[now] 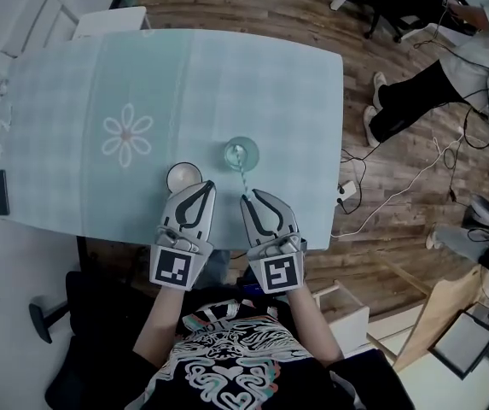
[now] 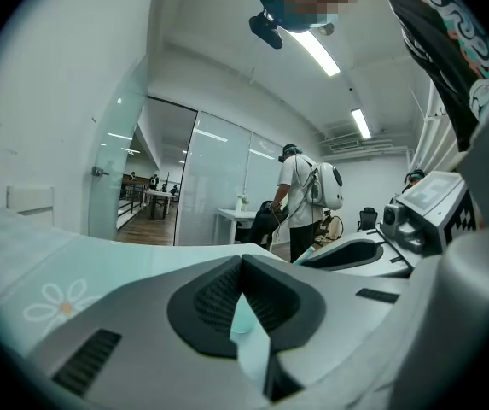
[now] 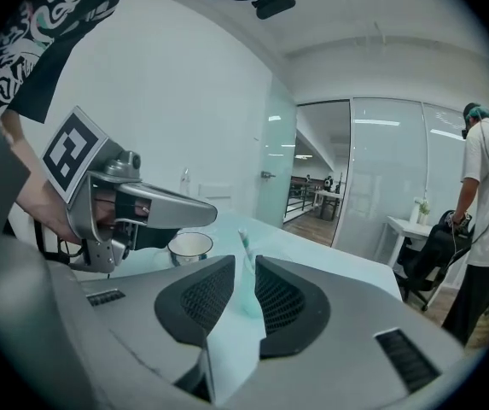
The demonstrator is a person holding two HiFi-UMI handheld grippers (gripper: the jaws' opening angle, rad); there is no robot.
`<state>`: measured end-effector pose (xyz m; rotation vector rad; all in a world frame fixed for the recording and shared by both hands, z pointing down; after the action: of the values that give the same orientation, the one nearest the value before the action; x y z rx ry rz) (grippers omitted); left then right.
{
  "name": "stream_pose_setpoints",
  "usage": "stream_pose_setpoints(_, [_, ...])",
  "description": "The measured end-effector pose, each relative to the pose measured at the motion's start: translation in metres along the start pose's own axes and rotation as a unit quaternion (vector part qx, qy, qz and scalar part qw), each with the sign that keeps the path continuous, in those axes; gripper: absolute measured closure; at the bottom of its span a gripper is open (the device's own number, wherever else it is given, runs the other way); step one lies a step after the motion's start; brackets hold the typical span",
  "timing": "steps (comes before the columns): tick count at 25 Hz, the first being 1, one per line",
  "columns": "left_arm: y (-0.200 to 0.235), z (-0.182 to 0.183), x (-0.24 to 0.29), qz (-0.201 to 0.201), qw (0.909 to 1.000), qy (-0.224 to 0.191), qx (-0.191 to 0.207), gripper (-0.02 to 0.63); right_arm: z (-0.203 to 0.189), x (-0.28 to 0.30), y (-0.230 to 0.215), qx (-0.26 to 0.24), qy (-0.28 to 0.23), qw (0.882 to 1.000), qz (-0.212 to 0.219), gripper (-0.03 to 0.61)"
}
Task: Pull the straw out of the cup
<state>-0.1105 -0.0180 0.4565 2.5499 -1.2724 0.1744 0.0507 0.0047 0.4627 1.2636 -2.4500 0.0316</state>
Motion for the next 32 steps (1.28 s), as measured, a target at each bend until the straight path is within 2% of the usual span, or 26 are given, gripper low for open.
stream_pose_setpoints(8, [-0.012, -0.001, 0.001, -0.003, 0.9997, 0.019, 0.012, 0.620, 0.006, -0.004, -0.003, -0.011, -0.028, 1.000, 0.006, 0.506])
stream_pose_setpoints(13, [-0.011, 0.001, 0.000, -0.005, 0.9996, 0.027, 0.010, 0.620, 0.014, -0.003, -0.008, -0.009, -0.043, 0.999, -0.019, 0.506])
stream_pose_setpoints(18, [-0.008, 0.001, 0.002, -0.007, 0.9995, 0.025, 0.015, 0.620, 0.021, 0.000, -0.010, -0.026, -0.072, 0.997, -0.018, 0.506])
stream_pose_setpoints(20, [-0.007, 0.001, 0.003, -0.006, 0.9996, 0.022, 0.015, 0.620, 0.019, 0.000, -0.011, -0.024, -0.072, 0.997, -0.020, 0.528])
stream_pose_setpoints(25, [-0.007, -0.001, -0.001, -0.001, 0.9997, 0.021, 0.013, 0.620, 0.009, -0.004, -0.013, 0.025, -0.023, 0.999, -0.026, 0.535])
stream_pose_setpoints(28, [-0.009, -0.001, -0.001, -0.002, 0.9996, 0.024, 0.012, 0.620, 0.011, -0.006, -0.019, 0.030, -0.024, 0.999, -0.030, 0.540])
stream_pose_setpoints(32, [-0.009, 0.001, 0.000, -0.002, 0.9997, 0.020, 0.014, 0.620, 0.010, -0.006, -0.030, 0.078, -0.038, 0.995, -0.043, 0.541])
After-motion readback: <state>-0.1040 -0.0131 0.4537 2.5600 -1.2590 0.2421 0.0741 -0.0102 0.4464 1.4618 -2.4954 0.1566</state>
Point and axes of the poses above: the fingertips, and each gripper's own axes: x forward along the fingers, y to its left, z out of its top, the point moved 9 cm from there along -x, backward along the fingers, and after that the axes turned 4 degrees about -x, right-handed, at the moved point
